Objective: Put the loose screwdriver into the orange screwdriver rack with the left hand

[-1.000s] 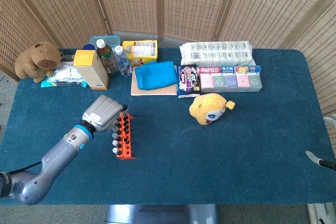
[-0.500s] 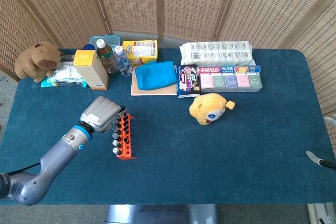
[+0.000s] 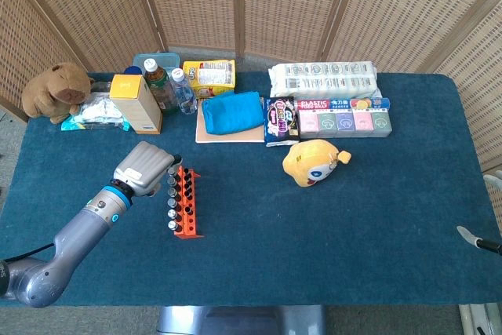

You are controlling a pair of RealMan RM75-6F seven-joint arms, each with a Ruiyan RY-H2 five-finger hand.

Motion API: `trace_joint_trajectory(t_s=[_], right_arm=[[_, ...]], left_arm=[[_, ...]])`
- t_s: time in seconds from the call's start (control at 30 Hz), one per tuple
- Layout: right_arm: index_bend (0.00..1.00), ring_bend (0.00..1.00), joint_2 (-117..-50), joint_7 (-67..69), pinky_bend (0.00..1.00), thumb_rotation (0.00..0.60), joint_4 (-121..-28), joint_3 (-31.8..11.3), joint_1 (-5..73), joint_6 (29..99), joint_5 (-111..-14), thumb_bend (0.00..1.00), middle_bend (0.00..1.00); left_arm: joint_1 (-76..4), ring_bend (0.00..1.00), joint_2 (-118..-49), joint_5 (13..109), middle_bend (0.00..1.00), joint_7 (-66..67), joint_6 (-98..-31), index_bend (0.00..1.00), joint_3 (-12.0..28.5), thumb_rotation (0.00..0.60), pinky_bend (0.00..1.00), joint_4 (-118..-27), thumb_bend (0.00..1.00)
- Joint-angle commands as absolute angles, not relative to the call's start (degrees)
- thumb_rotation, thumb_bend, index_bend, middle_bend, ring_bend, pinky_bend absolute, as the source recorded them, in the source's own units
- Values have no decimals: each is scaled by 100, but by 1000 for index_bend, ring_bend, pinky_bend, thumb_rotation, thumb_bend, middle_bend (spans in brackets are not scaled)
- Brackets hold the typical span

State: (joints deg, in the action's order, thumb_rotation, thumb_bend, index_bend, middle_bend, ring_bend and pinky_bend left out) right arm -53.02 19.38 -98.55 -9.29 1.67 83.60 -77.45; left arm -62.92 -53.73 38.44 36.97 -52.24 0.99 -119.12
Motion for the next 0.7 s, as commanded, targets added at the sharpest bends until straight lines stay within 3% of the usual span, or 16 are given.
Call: trace_joint_trajectory(t_s=[0.03,0.17,0.23,0.3,0.47,0.57,0.63,0.7], right_arm=[[175,80,-5301,1937,223,600,-9856,-929,166,8363,-7748,49,114],[175,80,-5299,1947,223,600,-9857,-929,163,8368,-7751,48,114],[174,80,-5296,1953,223,600,-9860,-924,163,8370,-7768,48,114],[175,80,-5294,1958,224,600,-9867,-918,161,8378,-7790,48,114],[175,79,-5286,1988,223,600,-9884,-884,151,8424,-7916,48,114],[173,78,-5296,2013,219,600,-9834,-853,156,8459,-8045,46,112],[167,72,-5305,2033,202,600,-9799,-832,159,8484,-8130,37,107],[157,62,-5331,2068,181,600,-9715,-802,154,8588,-8315,21,96]], left_arm=[[-6179,935,-5358,4133,959,3514,-5321,408,191,600,1000,-11882,279],[-6030,916,-5301,4465,905,3327,-5414,408,252,600,999,-11875,280],[-5942,844,-5241,4582,813,3252,-5487,402,272,600,970,-11902,271],[-5873,708,-5198,4662,657,3210,-5545,339,276,600,891,-11924,256],[-5510,142,-4965,4920,94,3129,-5871,13,156,600,504,-12130,196],[-5131,20,-4822,5315,4,3055,-6223,0,7,600,391,-12272,176],[-4867,0,-4746,5573,0,2994,-6474,0,-99,600,336,-12325,154],[-4209,0,-4572,6153,0,2777,-7132,0,-390,600,301,-12389,136]])
